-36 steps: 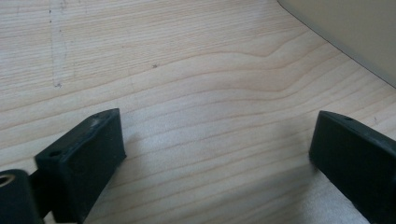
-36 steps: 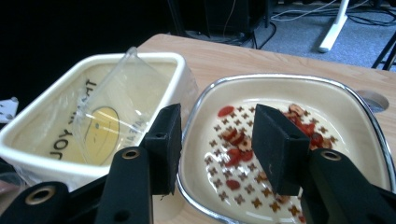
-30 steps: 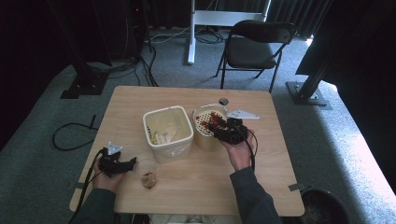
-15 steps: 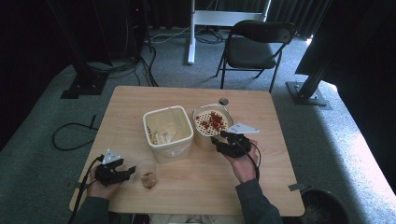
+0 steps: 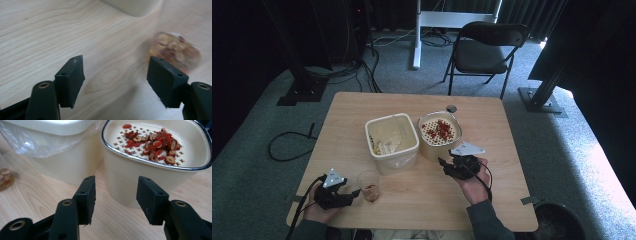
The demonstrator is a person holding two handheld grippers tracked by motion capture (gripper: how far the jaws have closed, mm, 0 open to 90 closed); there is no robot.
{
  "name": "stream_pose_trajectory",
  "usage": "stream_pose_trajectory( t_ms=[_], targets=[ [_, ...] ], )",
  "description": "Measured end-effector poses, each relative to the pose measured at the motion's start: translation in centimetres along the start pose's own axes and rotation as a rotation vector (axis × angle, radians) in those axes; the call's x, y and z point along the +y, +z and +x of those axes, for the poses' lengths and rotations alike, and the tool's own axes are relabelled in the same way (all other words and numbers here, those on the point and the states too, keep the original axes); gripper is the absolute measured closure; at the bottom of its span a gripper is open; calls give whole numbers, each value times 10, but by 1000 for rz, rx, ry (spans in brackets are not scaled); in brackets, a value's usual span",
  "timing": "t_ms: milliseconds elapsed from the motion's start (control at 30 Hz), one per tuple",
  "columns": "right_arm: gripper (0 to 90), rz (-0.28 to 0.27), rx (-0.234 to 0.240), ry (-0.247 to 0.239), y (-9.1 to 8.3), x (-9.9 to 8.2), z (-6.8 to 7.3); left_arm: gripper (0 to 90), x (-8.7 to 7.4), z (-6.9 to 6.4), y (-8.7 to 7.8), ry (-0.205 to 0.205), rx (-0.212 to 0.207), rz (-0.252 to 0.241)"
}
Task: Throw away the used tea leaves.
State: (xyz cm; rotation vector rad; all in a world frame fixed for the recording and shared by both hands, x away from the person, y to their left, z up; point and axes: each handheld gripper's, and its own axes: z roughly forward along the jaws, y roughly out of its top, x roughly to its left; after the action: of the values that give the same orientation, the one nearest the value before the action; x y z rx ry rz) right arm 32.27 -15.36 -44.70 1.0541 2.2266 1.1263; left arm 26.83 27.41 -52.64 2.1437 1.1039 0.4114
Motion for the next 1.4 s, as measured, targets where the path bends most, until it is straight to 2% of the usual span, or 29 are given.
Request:
stream_pose_trajectory(
  t_ms=[67, 100, 200, 233, 267, 433, 667, 767, 867, 1100, 1233, 1267, 1300, 1400],
  targets=[
    [487, -1, 2, -3, 0, -1, 0, 367, 0, -3, 0, 27, -36, -12],
    [487, 0, 1, 0, 0, -1, 0, 411, 1, -4, 0, 41, -42, -15],
    [488, 5, 5, 2, 2, -3, 1, 459, 5, -9, 3, 82, -66, -12],
    [488, 5, 5, 2, 2, -3, 1, 468, 5, -9, 3, 82, -66, -12],
    [488, 7, 7, 2, 2, -3, 1, 468, 9, -14, 6, 111, -91, -9],
    [487, 12, 9, 6, 3, -6, 1, 493, 16, -22, 14, 134, -115, 4],
    [486, 10, 21, 15, -1, -13, 2, 476, 33, -44, 32, 188, -144, 29],
    [485, 13, 21, 22, -3, -18, 0, 466, 37, -47, 37, 198, -148, 39],
    [485, 18, 22, 28, -4, -21, 0, 460, 37, -46, 37, 191, -141, 41],
    [479, 23, 35, 39, -8, -30, -1, 457, 29, -33, 25, 135, -107, 23],
    [473, 18, 64, 36, -9, -33, 2, 450, 25, -31, 17, 127, -118, 13],
    [471, 18, 74, 35, -8, -34, 3, 450, 24, -35, 12, 140, -143, 12],
    [450, 20, 115, 23, -6, -37, 9, 434, 23, -38, 12, 148, -156, 14],
    [407, 18, 174, 0, -1, -42, 18, 407, 24, -49, 14, 175, -187, 24]
  ],
)
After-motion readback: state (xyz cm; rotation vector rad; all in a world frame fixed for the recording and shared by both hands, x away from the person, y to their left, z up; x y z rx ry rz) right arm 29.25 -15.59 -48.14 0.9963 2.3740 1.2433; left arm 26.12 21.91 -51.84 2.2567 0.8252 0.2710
